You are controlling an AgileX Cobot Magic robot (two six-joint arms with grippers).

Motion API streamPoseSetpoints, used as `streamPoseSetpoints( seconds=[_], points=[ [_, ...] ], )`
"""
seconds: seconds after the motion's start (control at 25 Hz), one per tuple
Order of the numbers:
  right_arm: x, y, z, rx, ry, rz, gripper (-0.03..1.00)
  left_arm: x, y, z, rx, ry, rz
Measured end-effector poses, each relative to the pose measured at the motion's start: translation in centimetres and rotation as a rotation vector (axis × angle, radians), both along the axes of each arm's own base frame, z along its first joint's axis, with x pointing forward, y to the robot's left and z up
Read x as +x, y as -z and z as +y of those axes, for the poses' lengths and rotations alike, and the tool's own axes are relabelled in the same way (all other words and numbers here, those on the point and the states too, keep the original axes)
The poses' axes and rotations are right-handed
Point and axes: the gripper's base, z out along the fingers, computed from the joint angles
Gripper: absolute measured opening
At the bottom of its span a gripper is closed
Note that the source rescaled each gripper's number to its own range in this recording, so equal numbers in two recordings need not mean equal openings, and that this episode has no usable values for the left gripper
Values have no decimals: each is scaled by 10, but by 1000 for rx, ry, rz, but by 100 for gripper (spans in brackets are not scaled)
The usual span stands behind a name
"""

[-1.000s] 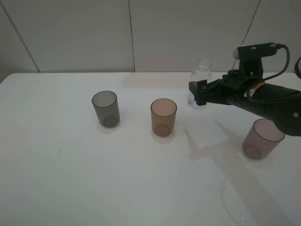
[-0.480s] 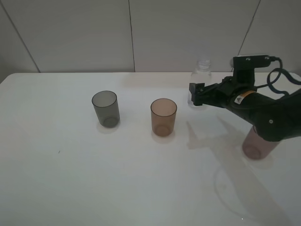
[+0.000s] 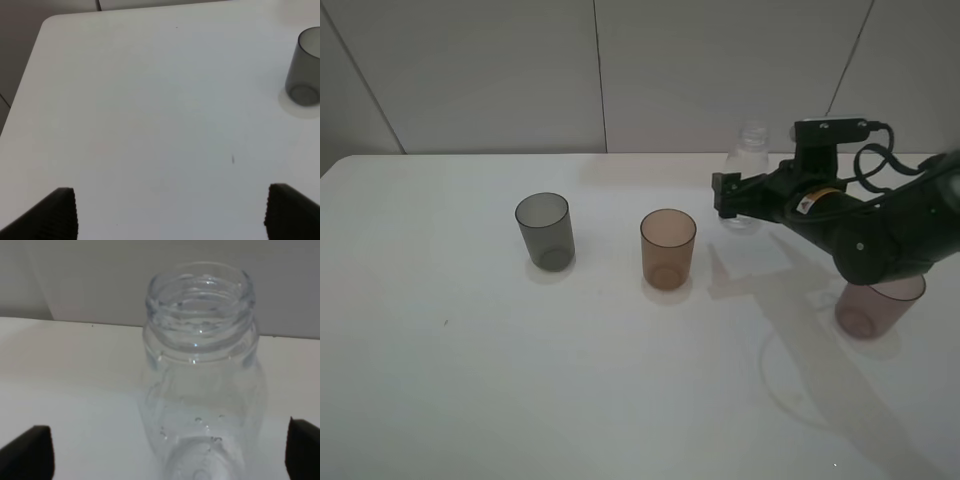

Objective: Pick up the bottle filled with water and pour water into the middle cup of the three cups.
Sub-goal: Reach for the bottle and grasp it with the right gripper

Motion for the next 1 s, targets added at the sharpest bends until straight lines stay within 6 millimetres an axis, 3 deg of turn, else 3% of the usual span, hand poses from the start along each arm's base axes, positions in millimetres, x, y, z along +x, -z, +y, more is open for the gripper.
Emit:
streamPoseSetpoints(
  seconds=[0.56, 1.0],
  points=[
    [31, 19, 9, 21, 38, -45, 100, 0, 0, 0, 0, 0, 0],
    [40, 33, 3, 24, 129, -76, 100, 0, 0, 0, 0, 0, 0]
  ],
)
